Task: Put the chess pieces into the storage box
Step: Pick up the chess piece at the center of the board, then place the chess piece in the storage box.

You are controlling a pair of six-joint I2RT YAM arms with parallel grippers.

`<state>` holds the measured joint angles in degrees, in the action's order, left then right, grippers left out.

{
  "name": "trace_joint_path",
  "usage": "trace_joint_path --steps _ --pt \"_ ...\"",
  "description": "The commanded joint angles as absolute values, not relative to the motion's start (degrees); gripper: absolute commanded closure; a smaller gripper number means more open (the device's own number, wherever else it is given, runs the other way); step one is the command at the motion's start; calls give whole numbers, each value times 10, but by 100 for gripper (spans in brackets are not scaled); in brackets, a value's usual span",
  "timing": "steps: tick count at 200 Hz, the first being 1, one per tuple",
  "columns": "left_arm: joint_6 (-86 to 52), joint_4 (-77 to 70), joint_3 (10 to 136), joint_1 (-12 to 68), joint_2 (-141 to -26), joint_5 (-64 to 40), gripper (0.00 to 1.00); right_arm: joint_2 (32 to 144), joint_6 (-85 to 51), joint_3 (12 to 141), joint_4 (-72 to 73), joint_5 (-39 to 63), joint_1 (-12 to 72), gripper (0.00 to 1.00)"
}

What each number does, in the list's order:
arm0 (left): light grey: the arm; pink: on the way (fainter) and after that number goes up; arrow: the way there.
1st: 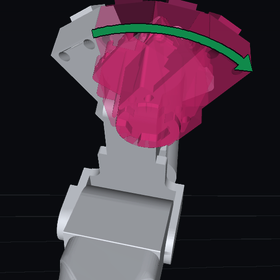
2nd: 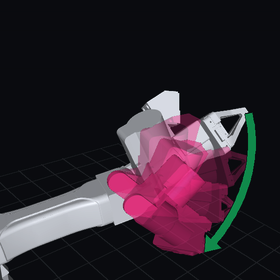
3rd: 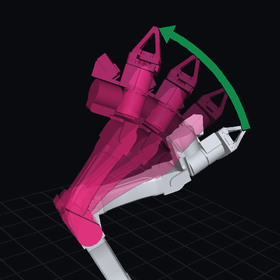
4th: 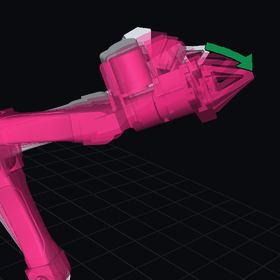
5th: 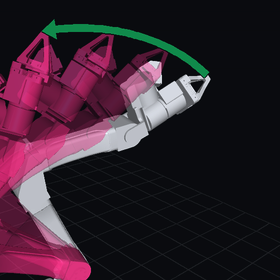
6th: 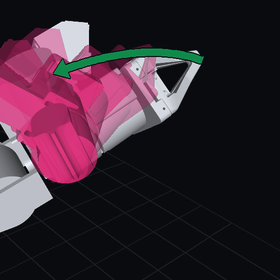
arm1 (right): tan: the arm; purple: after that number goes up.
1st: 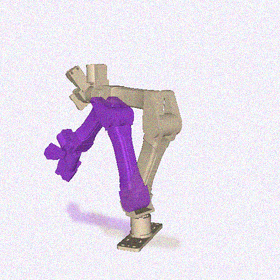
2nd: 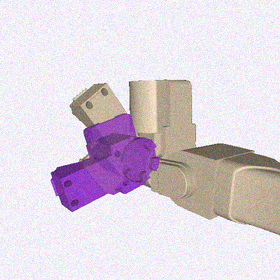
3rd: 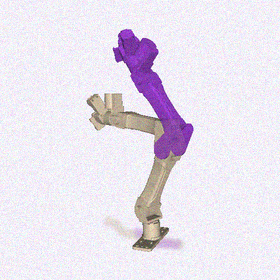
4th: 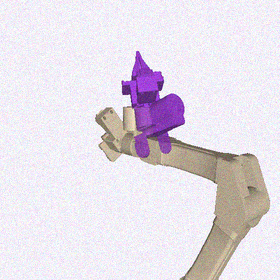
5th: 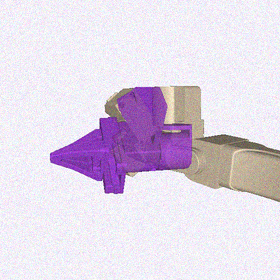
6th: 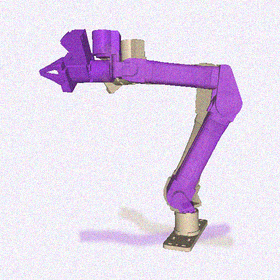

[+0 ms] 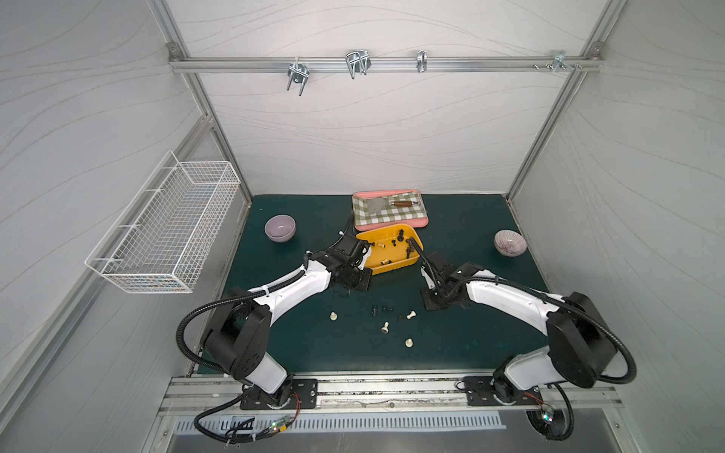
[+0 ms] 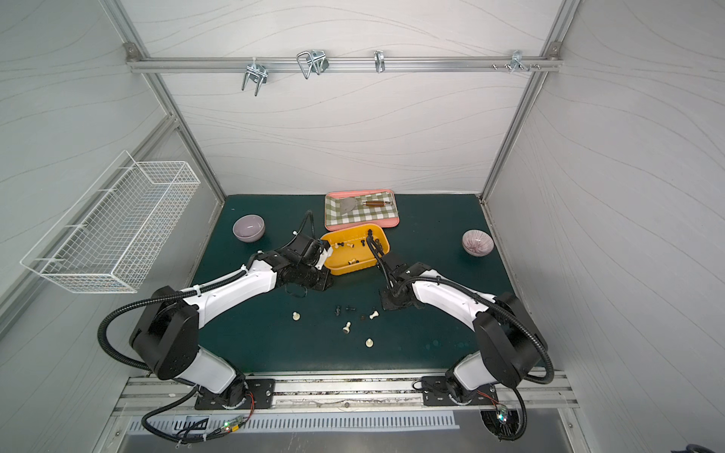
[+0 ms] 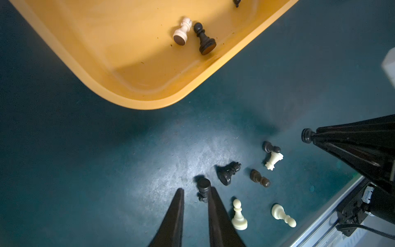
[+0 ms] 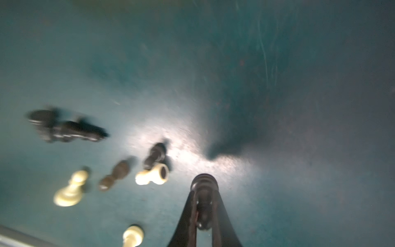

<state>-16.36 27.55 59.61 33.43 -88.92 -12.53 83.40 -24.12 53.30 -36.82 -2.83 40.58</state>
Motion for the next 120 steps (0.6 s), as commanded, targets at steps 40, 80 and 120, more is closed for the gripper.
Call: trace_joint_path --steps 40,80,120 --pt "-146 277 585 336 -855 -136 78 884 -181 688 -391 0 388 88" --pt "-145 280 571 336 -836 -139 78 985 -143 813 -390 7 378 88" --pt "-140 289 561 336 -821 -146 78 1104 -125 934 -385 3 363 88"
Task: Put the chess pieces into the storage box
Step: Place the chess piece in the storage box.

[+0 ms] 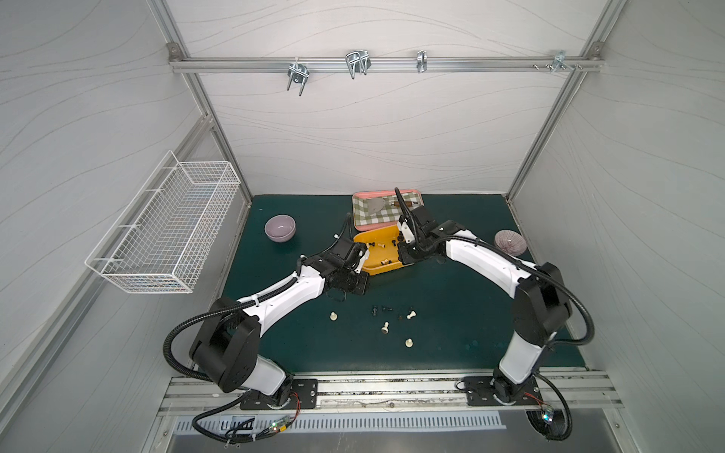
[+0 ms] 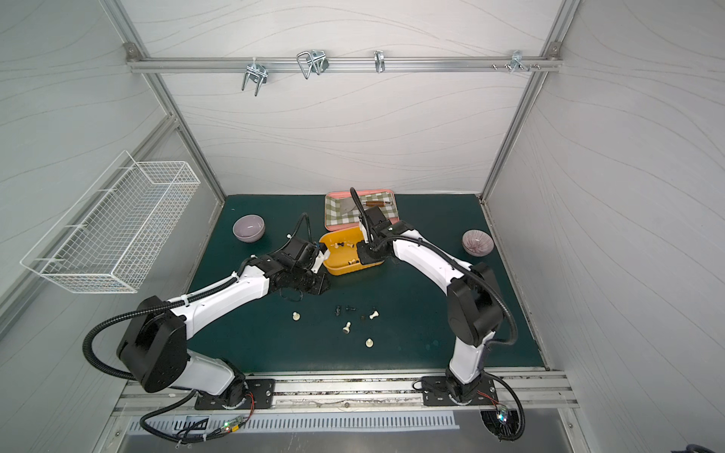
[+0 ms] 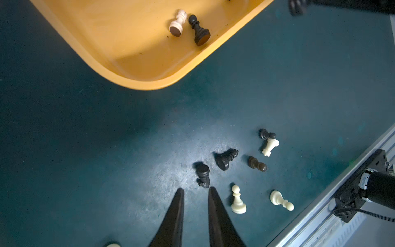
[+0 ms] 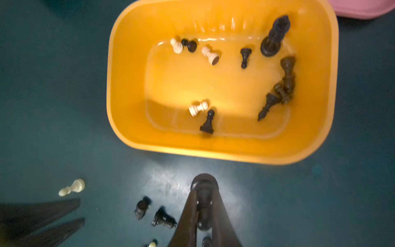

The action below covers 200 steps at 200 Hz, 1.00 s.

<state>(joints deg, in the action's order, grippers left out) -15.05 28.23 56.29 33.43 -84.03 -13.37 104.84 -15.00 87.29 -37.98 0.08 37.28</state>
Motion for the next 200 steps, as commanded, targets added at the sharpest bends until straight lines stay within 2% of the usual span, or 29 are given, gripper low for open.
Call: trace_joint_path --steps 1,47,87,200 --pt "-139 290 561 336 -821 -146 78 1107 -124 935 -386 3 363 88" --pt "-129 302 553 333 -803 -144 78 1226 -109 1069 -395 -18 362 88" --pt "-126 304 549 331 -800 -151 78 1293 -122 1134 -396 -38 355 88" --pt "-123 307 547 330 -796 -159 78 1346 -132 1190 -407 -53 336 88"
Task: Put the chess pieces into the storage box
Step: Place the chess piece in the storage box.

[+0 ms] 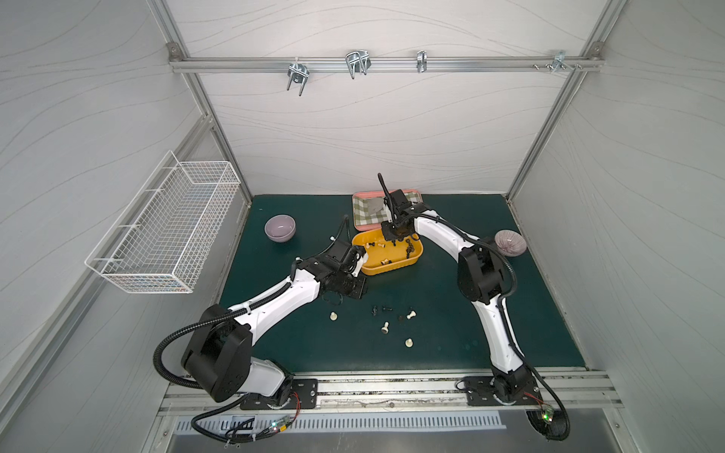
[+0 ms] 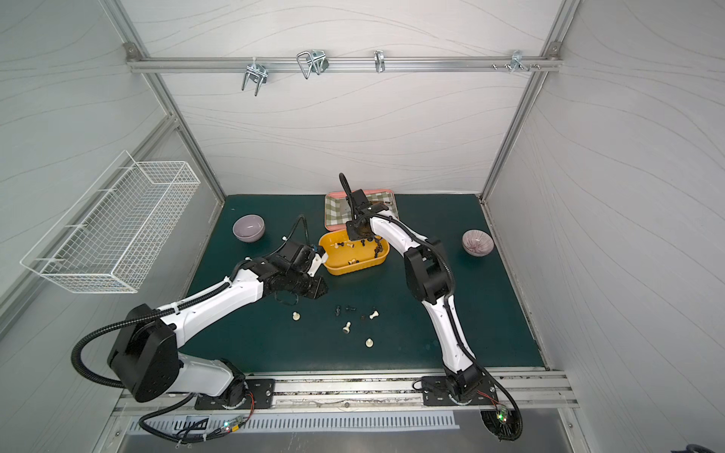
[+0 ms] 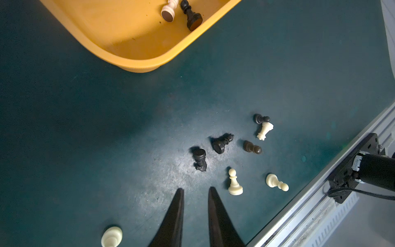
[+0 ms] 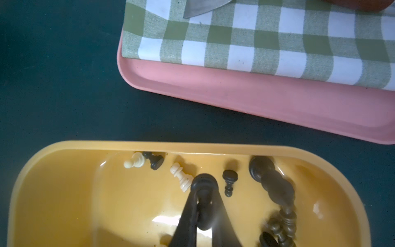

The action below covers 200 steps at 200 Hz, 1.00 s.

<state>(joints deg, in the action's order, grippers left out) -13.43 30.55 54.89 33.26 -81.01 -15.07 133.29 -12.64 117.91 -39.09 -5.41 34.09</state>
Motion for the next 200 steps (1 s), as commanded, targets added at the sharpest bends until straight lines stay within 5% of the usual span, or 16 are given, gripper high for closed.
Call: trace_joint_path --steps 1,200 --pt "-124 307 547 330 -796 -159 78 1346 -132 1190 -407 -52 336 88" --pt "-128 308 531 329 -776 -151 78 1341 -135 1199 -405 -27 337 78"
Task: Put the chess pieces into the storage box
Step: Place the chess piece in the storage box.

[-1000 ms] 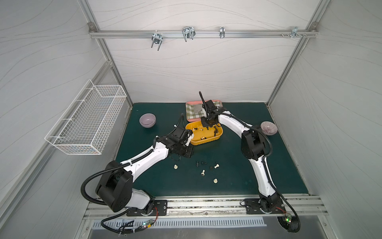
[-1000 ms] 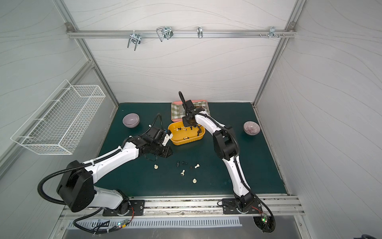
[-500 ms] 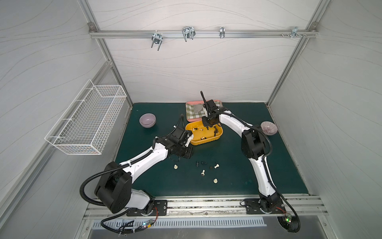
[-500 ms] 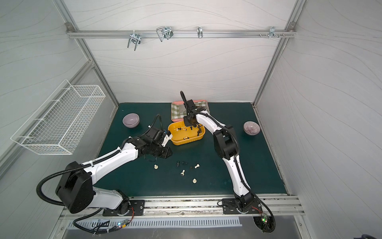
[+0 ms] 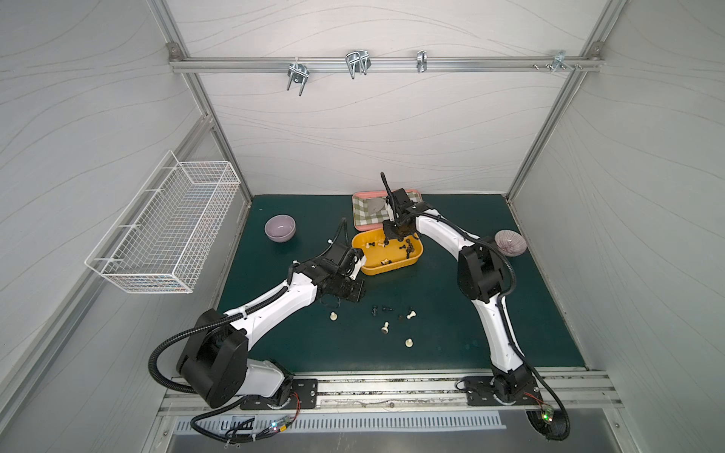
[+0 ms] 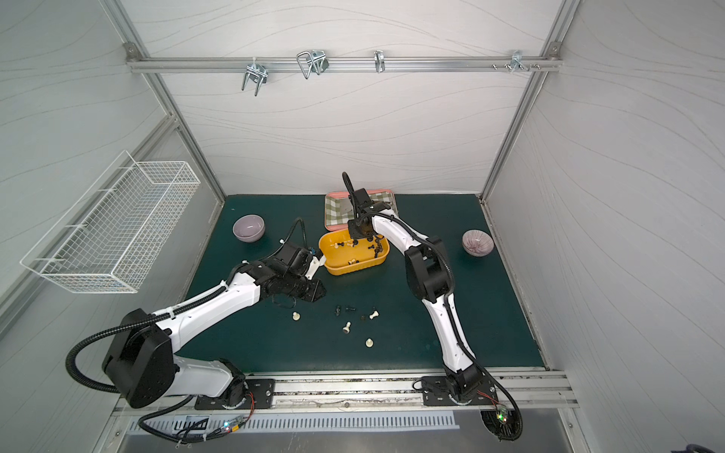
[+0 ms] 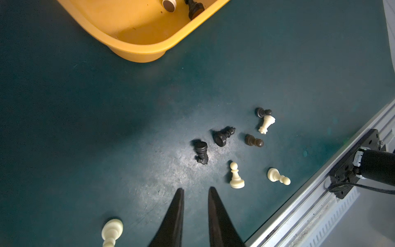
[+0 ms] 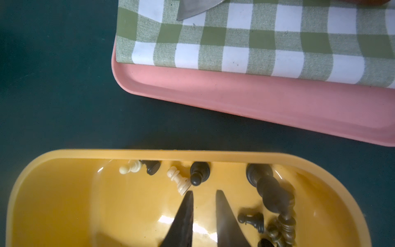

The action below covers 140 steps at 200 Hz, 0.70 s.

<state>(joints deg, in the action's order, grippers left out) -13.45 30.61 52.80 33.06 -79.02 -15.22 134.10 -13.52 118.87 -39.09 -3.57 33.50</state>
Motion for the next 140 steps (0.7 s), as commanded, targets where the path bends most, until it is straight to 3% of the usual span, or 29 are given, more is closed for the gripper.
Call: trace_joint_path --steps 1,140 --pt "-128 308 531 329 -776 -151 78 1341 -135 1199 -404 -27 337 78" --pt "-122 331 536 326 -766 -129 78 1284 -131 1193 -398 -25 344 78"
